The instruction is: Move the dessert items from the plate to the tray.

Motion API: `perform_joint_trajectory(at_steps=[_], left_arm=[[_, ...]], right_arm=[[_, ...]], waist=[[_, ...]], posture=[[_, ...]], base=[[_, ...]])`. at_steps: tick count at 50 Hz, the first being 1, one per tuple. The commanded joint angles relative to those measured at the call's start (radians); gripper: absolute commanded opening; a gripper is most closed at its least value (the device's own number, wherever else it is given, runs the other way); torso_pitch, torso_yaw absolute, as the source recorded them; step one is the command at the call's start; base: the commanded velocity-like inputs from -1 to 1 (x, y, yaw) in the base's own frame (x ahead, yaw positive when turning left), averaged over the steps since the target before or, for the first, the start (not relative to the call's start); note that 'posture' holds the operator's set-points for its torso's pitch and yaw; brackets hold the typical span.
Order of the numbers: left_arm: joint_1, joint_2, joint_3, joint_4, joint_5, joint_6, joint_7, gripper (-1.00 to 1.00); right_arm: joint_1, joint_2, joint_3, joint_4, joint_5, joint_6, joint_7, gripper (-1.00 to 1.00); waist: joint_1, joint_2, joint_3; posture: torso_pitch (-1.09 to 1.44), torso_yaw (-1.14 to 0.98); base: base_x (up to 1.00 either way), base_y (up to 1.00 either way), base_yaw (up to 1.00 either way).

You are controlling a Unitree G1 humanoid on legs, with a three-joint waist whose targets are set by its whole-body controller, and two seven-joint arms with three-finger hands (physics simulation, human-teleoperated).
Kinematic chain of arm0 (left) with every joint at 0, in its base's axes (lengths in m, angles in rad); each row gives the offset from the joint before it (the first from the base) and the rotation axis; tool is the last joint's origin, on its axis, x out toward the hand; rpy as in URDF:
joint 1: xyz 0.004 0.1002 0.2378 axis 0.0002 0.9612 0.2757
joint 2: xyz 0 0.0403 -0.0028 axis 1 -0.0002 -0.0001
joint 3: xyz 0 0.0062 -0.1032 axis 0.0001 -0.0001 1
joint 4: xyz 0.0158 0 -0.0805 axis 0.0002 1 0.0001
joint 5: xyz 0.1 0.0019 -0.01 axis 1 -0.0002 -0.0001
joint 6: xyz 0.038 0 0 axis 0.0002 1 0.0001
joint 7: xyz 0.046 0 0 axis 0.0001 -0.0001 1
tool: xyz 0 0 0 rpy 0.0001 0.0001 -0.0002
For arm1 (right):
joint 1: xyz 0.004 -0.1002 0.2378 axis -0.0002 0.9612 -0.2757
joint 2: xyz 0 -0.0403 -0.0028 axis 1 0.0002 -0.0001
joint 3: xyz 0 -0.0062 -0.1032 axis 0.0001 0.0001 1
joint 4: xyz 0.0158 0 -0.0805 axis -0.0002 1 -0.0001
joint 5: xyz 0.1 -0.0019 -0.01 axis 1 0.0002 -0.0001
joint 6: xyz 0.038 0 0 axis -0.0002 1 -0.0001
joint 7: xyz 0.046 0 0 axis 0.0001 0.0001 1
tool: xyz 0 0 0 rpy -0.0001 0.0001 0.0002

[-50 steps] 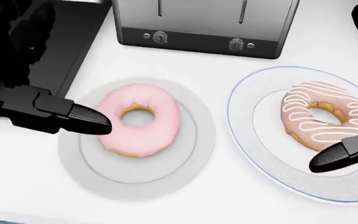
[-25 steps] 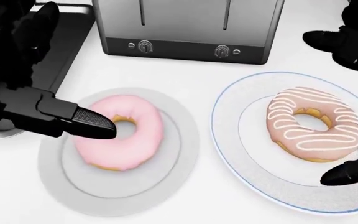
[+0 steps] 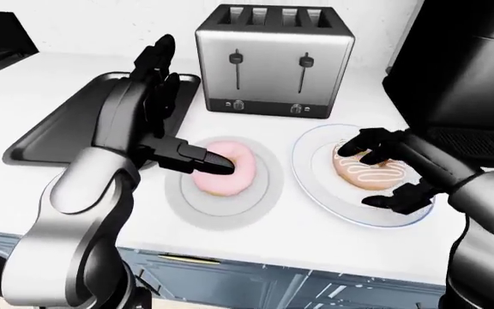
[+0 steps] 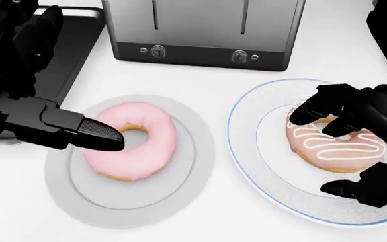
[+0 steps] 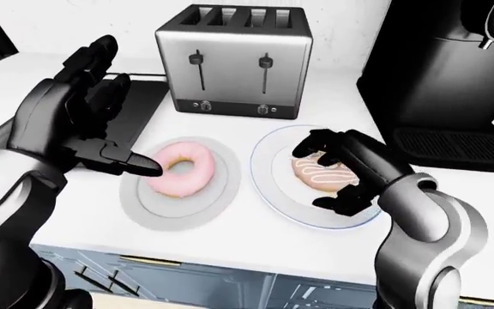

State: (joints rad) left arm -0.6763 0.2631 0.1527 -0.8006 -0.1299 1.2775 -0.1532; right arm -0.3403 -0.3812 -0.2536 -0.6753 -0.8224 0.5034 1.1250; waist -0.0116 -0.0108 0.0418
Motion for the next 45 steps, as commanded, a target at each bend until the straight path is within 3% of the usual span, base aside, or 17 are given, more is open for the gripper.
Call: perform_joint_trajectory(at_steps=[1, 6, 9, 15, 19, 24, 28, 32, 36, 38, 41, 45], left_arm=[[-0.027, 0.006, 0.007, -0.02, 0.005, -0.027, 0.003, 1.0], [-0.027, 0.006, 0.01, -0.026, 0.002, -0.023, 0.002, 1.0], [-0.026, 0.005, 0.011, -0.029, 0.001, -0.021, 0.002, 1.0], [-0.025, 0.004, 0.01, -0.026, -0.001, -0.024, 0.002, 1.0], [-0.036, 0.006, 0.007, -0.043, -0.005, -0.002, 0.003, 1.0], [-0.07, 0.027, 0.0, -0.057, -0.009, 0.034, -0.018, 1.0], [-0.086, 0.087, -0.049, -0.076, 0.015, 0.038, -0.073, 1.0], [-0.093, 0.162, -0.132, -0.124, 0.108, 0.005, -0.166, 1.0], [-0.093, 0.196, -0.232, -0.118, 0.295, -0.095, -0.278, 1.0], [-0.113, 0.182, -0.265, -0.096, 0.399, -0.126, -0.357, 1.0], [-0.101, 0.121, -0.285, -0.027, 0.574, -0.311, -0.465, 1.0], [-0.047, 0.008, -0.248, 0.046, 0.759, -0.544, -0.609, 1.0]], right_arm=[[-0.023, -0.01, -0.015, -0.007, -0.011, -0.031, -0.027, 0.15], [-0.016, -0.005, -0.019, 0.045, -0.017, -0.061, -0.049, 0.15], [-0.017, -0.005, -0.018, 0.069, -0.02, -0.073, -0.064, -0.46], [-0.01, -0.01, -0.029, 0.087, -0.024, -0.093, -0.083, -0.69], [-0.043, -0.028, -0.039, 0.076, -0.028, -0.073, -0.069, -1.0], [-0.116, -0.089, -0.073, 0.043, -0.006, 0.0, -0.024, -1.0], [-0.158, -0.14, -0.09, 0.021, 0.018, 0.06, 0.004, -1.0], [-0.185, -0.184, -0.101, 0.011, 0.04, 0.109, 0.017, -1.0], [-0.184, -0.197, -0.102, 0.004, 0.055, 0.128, 0.013, -1.0], [-0.187, -0.203, -0.101, 0.005, 0.061, 0.134, 0.011, -1.0], [-0.182, -0.203, -0.106, -0.004, 0.073, 0.144, 0.009, -1.0], [-0.181, -0.212, -0.11, -0.005, 0.09, 0.155, 0.002, -1.0]], waist=[[0.0, -0.002, -0.021], [0.001, -0.001, -0.022], [0.002, -0.002, -0.025], [0.007, -0.008, -0.029], [0.01, -0.011, -0.03], [0.011, -0.01, -0.028], [0.011, -0.008, -0.022], [0.01, -0.009, -0.02], [0.01, -0.011, -0.016], [0.011, -0.012, -0.016], [0.013, -0.015, -0.015], [0.015, -0.019, -0.017]], posture=[[0.0, 0.0], [0.0, 0.0], [0.0, 0.0], [0.0, 0.0], [0.0, 0.0], [0.0, 0.0], [0.0, 0.0], [0.0, 0.0], [0.0, 0.0], [0.0, 0.0], [0.0, 0.0], [0.0, 0.0]], base=[[0.0, 0.0, 0.0], [0.0, 0.0, 0.0], [0.0, 0.0, 0.0], [0.0, 0.0, 0.0], [0.0, 0.0, 0.0], [0.0, 0.0, 0.0], [0.0, 0.0, 0.0], [0.0, 0.0, 0.0], [0.0, 0.0, 0.0], [0.0, 0.0, 0.0], [0.0, 0.0, 0.0], [0.0, 0.0, 0.0]])
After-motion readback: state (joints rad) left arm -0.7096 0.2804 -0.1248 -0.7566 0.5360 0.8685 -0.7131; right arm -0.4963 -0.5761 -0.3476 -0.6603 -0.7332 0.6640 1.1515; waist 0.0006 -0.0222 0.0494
